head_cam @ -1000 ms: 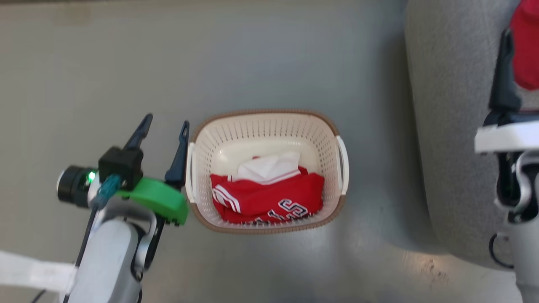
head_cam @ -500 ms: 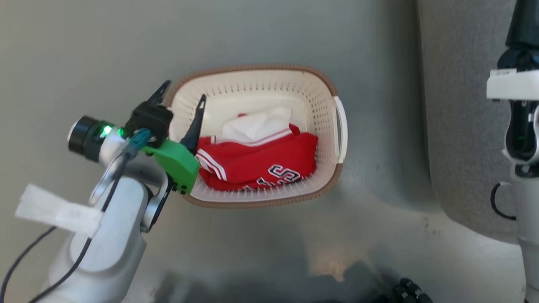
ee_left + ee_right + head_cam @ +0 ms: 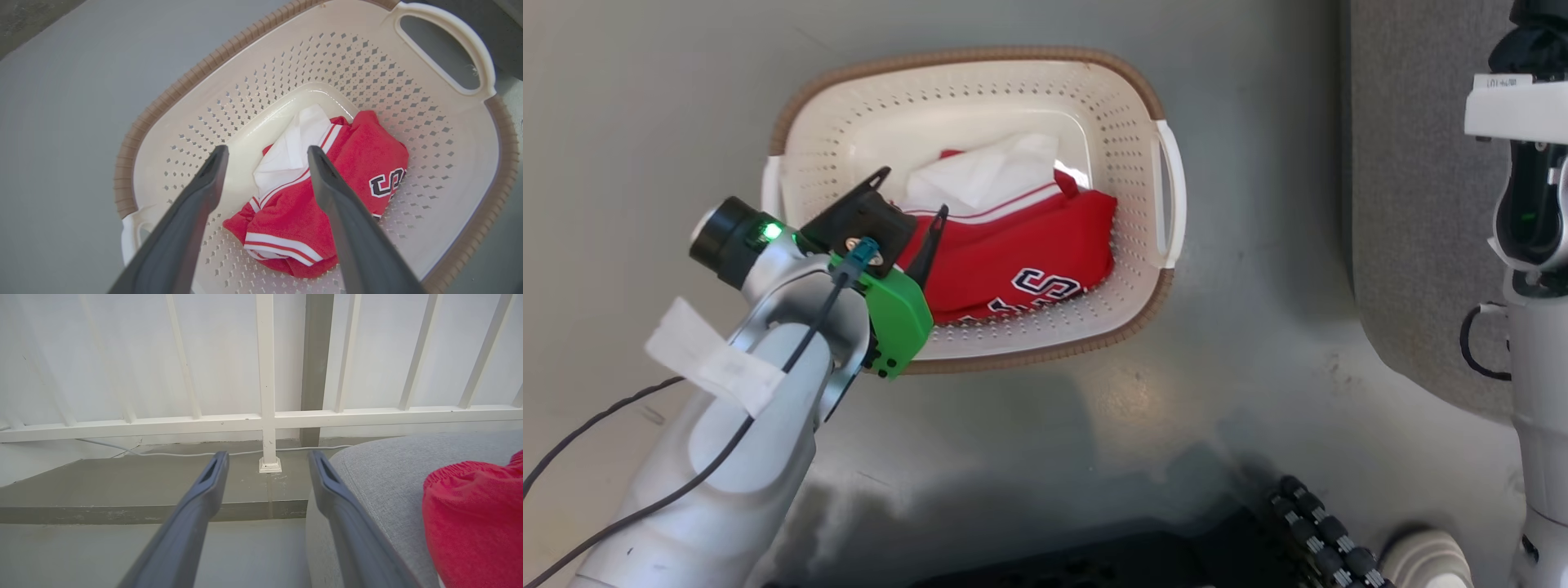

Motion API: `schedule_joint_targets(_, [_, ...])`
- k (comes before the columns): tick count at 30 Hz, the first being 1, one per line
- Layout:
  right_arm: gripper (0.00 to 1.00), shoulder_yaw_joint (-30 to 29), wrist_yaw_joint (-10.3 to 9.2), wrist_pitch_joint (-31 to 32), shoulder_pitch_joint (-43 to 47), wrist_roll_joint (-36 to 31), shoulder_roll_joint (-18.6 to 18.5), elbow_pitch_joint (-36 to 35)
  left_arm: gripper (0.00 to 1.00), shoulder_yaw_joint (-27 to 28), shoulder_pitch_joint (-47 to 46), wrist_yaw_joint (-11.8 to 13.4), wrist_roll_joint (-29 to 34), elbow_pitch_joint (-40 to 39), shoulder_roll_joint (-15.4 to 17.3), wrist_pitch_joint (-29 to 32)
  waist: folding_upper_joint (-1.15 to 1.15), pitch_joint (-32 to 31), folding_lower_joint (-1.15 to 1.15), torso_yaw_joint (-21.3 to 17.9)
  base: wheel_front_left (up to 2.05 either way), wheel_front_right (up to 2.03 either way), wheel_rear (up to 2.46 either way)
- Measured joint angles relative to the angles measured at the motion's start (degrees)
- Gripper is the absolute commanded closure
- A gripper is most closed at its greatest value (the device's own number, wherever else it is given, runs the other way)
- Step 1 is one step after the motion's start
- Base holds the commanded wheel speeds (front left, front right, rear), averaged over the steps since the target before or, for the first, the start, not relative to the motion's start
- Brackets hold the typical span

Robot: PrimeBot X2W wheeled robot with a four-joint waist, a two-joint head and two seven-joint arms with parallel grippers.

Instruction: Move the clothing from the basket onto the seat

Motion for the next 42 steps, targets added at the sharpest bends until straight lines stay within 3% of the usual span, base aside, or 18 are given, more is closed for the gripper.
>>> schedule_joint_targets(28, [0.0,2.4,1.51,-2.9,-5.3,0.1,2.9,5.4,0.0,-14.6,-3.4,-1.4,1.5,13.0,0.3,3.2,0.0,6.4,-0.01,-6.1,0.0,0.0,0.0])
schedule_joint_targets(42, [0.0,3.0,2.0,-3.5,-6.0,0.1,3.9,7.2,0.0,-16.1,-6.8,-1.4,-1.1,16.9,1.7,3.4,0.0,7.6,-0.01,-8.0,0.0,0.0,0.0])
